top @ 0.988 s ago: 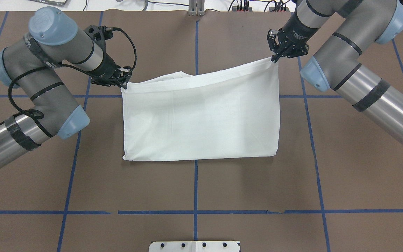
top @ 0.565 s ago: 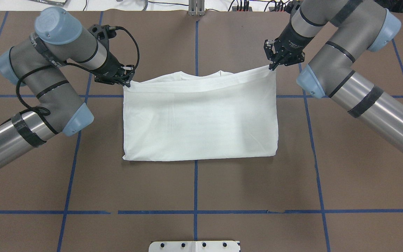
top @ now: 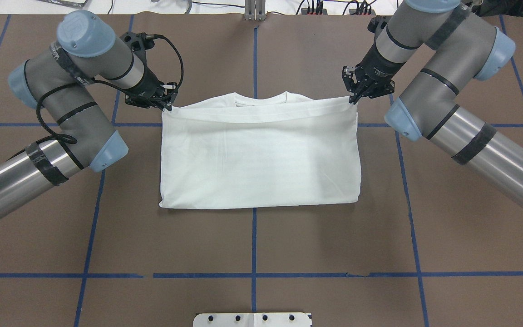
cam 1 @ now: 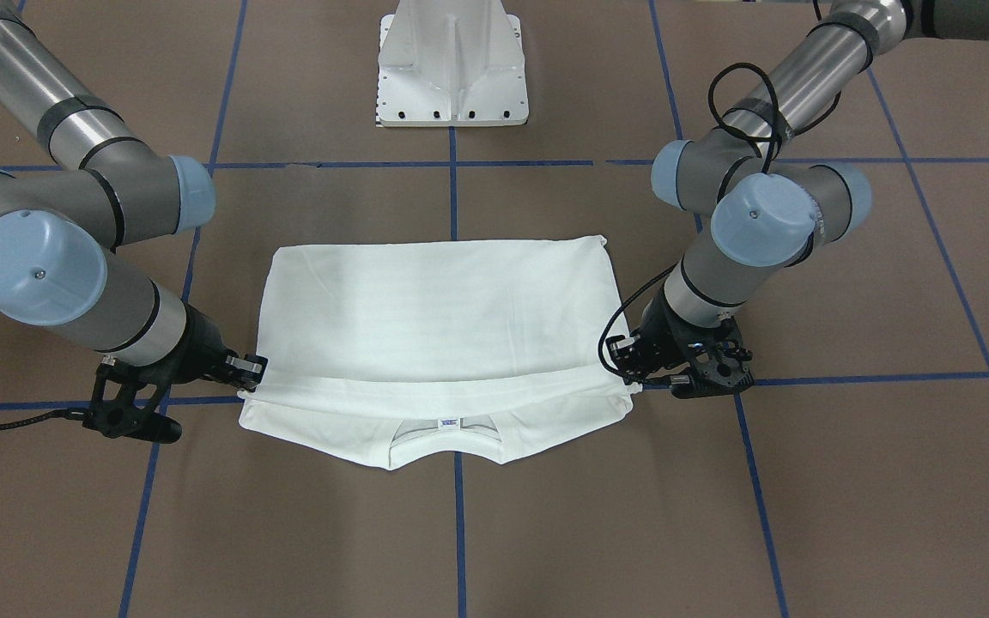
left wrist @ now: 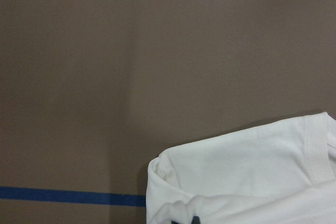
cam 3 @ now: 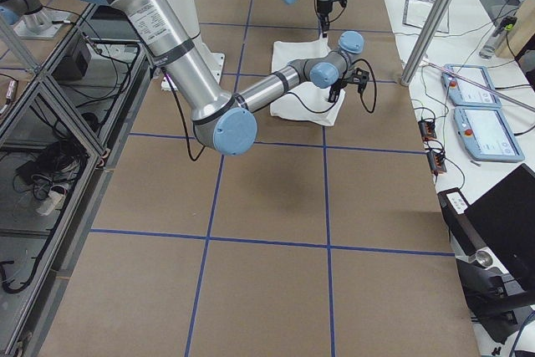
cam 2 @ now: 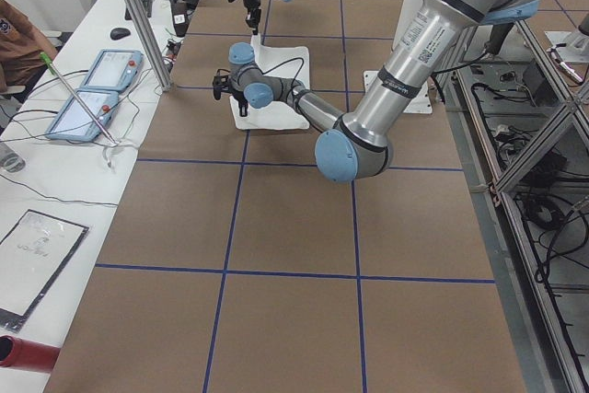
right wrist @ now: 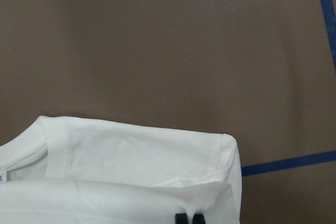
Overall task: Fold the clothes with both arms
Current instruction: 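Open both grippers and raise them off the folded shirt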
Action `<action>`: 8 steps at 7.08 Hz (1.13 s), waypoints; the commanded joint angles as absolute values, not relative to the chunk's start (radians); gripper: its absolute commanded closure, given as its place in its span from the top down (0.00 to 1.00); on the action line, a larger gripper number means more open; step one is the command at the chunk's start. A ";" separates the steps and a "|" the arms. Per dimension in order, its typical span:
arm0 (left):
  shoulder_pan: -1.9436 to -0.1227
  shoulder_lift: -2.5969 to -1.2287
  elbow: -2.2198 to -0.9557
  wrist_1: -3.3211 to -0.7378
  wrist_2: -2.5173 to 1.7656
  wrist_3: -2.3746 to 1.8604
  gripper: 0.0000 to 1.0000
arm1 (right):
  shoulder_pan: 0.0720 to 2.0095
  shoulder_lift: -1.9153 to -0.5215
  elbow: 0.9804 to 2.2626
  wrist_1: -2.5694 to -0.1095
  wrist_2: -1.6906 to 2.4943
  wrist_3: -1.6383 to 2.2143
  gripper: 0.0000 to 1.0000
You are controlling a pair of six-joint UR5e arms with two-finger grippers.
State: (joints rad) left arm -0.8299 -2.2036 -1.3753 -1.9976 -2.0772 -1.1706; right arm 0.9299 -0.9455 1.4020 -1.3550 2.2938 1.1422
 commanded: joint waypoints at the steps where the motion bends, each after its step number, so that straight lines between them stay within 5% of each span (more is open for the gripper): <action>1: -0.844 -2.204 -1.368 -2.002 -2.063 -1.169 0.88 | 0.937 -0.943 1.408 -1.355 2.296 1.109 1.00; 3: -0.874 -2.203 -1.374 -1.996 -2.065 -1.166 0.95 | 0.940 -0.965 1.440 -1.355 2.296 1.086 1.00; 6: -0.884 -2.192 -1.463 -1.941 -2.068 -1.173 0.95 | 0.843 -1.214 1.726 -1.358 2.225 1.138 1.00; 8: -0.884 -2.191 -1.471 -1.940 -2.068 -1.186 0.95 | 0.691 -1.259 1.802 -1.359 2.097 1.297 1.00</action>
State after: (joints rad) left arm -0.8833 -2.1908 -1.4629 -1.9439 -2.0678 -1.1788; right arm 0.7741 -1.2285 1.7558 -1.3579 2.1654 1.2102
